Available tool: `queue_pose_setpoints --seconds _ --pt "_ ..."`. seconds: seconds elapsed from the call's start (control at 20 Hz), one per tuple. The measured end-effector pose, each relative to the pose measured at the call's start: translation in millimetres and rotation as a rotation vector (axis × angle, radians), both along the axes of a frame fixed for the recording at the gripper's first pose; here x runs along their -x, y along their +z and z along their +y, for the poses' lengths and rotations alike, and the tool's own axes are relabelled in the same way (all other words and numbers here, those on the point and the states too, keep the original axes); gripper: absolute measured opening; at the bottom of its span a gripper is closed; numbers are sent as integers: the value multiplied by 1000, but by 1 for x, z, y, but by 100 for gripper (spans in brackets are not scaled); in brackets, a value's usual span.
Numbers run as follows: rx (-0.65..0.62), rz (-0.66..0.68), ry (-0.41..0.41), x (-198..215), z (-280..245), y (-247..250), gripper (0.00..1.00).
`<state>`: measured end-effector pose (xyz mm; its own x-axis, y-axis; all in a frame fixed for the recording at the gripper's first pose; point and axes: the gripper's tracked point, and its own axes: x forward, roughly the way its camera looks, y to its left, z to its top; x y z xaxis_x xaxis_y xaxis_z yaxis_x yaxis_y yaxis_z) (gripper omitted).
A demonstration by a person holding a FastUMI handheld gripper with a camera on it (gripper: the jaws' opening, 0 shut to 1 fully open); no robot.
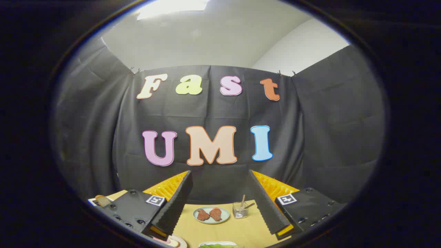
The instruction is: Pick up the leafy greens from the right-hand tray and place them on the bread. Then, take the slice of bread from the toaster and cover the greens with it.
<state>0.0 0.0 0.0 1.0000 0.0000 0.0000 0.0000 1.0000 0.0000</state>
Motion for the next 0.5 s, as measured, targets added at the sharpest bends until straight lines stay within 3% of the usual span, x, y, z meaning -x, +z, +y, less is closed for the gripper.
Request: queue_pose_setpoints --seconds 0.5 --pt "-4 -11 10 -11 -2 0 100"
